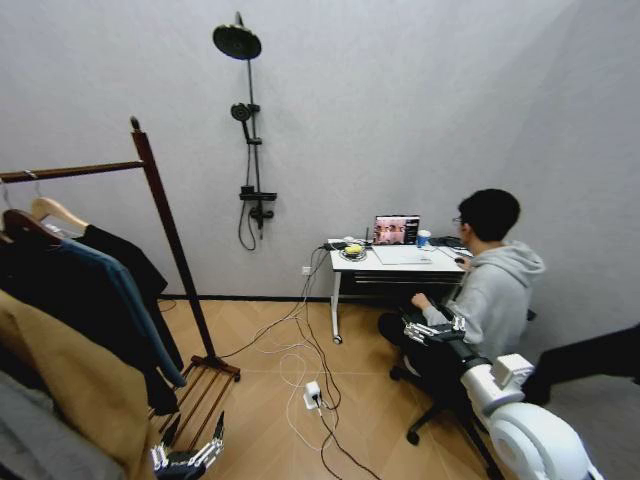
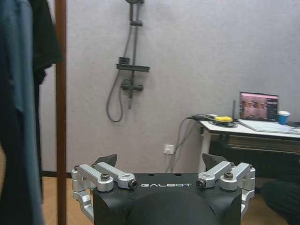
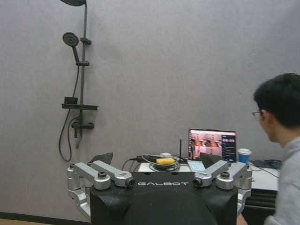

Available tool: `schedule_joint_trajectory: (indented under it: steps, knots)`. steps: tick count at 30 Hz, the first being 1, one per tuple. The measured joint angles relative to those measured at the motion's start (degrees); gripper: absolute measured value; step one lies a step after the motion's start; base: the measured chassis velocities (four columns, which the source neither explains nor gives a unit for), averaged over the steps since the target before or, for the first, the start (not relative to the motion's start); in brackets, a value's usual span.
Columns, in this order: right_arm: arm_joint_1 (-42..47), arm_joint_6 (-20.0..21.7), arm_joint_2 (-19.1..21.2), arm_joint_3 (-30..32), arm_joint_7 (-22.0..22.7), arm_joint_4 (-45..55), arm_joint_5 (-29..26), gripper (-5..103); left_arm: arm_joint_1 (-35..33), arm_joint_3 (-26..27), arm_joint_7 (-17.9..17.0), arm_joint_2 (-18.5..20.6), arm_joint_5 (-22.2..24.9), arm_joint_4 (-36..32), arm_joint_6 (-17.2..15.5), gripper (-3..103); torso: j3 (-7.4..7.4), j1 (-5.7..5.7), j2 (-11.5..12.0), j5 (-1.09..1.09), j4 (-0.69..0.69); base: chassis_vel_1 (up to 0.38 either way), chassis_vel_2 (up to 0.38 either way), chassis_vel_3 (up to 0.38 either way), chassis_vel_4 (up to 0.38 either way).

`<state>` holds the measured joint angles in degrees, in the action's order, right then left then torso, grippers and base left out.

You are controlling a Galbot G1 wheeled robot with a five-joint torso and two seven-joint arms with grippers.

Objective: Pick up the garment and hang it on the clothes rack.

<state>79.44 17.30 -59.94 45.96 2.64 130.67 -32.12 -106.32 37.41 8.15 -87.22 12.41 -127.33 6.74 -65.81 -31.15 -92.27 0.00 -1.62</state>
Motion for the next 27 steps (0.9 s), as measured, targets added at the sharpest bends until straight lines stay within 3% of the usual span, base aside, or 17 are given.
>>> schedule_joint_trajectory:
  steps: [8, 27]
  knots:
    - [-0.13, -0.21, -0.76, -0.82, -0.21, -0.71, 0.62, 100, 0.0, 0.0, 0.01, 0.0, 0.0, 0.0, 0.0, 100, 0.0, -0.01, 0.0, 0.01, 0.0, 0.033, -0.178, -0.179, 0.037]
    - [-2.0, -0.77, -2.22, -4.45, -0.43, -2.74, 2.05, 100, 0.0, 0.01, 0.0, 0.0, 0.0, 0.0, 0.0, 100, 0.0, 0.0, 0.0, 0.01, 0.01, 0.159, -0.141, -0.148, 0.155]
